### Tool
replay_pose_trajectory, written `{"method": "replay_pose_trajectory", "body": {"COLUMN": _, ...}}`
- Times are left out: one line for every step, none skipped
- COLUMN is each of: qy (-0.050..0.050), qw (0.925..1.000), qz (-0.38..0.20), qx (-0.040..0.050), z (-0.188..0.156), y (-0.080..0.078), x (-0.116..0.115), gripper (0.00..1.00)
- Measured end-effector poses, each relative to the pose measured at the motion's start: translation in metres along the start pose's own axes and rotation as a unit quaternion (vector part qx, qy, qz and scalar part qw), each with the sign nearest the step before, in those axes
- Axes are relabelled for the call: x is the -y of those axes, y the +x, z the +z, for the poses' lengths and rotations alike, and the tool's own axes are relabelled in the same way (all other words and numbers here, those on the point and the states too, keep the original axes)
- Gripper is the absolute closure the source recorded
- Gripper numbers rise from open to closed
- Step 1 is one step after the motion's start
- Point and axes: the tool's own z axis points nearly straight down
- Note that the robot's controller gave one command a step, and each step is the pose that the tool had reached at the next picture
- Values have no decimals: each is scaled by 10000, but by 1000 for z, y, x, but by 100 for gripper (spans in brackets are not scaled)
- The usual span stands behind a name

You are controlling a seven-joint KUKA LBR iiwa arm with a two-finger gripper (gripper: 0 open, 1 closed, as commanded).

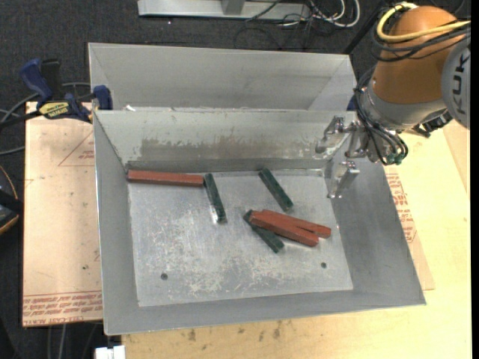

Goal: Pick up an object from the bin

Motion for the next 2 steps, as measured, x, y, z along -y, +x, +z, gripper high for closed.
{"method": "replay_pose_trajectory", "body": {"qy": 8, "qw": 9997, "qz": -242, "qx": 33, "z": 28, "y": 36, "x": -16, "gripper": 0}}
{"method": "replay_pose_trajectory", "body": {"qy": -14, "qw": 9983, "qz": -581, "qx": -32, "z": 61, "y": 73, "x": -54, "gripper": 0}}
